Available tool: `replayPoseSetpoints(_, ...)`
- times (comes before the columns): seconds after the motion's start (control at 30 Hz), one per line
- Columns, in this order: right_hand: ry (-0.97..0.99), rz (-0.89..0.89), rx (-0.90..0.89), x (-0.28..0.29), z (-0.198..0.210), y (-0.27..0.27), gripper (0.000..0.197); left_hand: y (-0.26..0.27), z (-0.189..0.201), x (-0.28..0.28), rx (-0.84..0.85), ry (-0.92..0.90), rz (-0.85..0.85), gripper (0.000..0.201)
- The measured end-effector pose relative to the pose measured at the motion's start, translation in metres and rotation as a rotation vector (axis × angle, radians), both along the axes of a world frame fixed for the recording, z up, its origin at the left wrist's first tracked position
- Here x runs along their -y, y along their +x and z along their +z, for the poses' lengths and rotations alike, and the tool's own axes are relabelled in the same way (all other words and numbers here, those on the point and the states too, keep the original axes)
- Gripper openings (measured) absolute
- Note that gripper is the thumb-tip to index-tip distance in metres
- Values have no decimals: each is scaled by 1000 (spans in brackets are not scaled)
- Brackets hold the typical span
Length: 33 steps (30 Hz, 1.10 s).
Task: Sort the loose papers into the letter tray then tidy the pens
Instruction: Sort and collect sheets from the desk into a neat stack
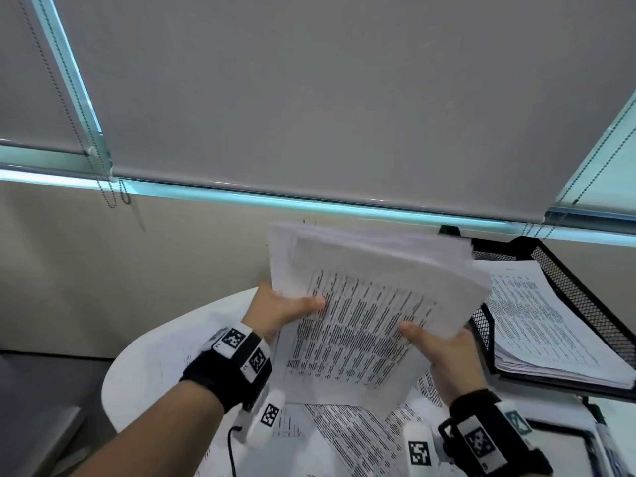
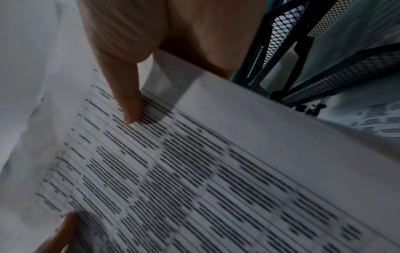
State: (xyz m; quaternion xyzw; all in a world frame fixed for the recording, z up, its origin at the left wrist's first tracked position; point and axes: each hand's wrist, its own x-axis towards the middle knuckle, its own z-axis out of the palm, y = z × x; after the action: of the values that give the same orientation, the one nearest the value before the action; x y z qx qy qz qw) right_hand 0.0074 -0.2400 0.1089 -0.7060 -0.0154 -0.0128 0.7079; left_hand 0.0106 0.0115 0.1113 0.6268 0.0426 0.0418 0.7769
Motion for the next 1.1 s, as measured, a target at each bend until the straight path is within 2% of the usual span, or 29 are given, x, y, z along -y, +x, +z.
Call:
replayPoseSetpoints(0.13, 46, 5, -83, -7, -16, 1, 41, -9, -18, 5, -55, 88, -28, 34)
replayPoseSetpoints(0.27, 77, -18, -93, -10, -16, 6, 83, -9, -13, 3, -26, 34, -33, 38)
replayPoseSetpoints(0.37, 48, 14, -42, -8, -7, 9, 97, -7, -3, -1, 30, 4, -55, 44)
replayPoseSetpoints(0.5, 40, 64, 40, -7, 1, 5, 81, -9, 1, -6, 45, 48, -112, 52)
replayPoseSetpoints(0.63, 64, 59, 97, -11, 5, 6, 59, -8, 2, -3, 36, 39, -114, 39)
replayPoseSetpoints(0.73, 83, 48, 116, -12, 8, 11, 71, -6, 4, -3, 35, 34, -106, 35)
replayPoseSetpoints(0.83, 41, 106, 59, -9, -3, 11, 70, -7, -6, -5, 1, 43, -101, 35)
replayPoseSetpoints(0.97, -48, 98, -109, -11, -39, 4, 73, -9, -31, -5, -84, 44, -61, 32)
replayPoseSetpoints(1.1, -34, 41, -158, -18, -57, 1, 39, -8, -46, -1, -116, 83, -21, 29)
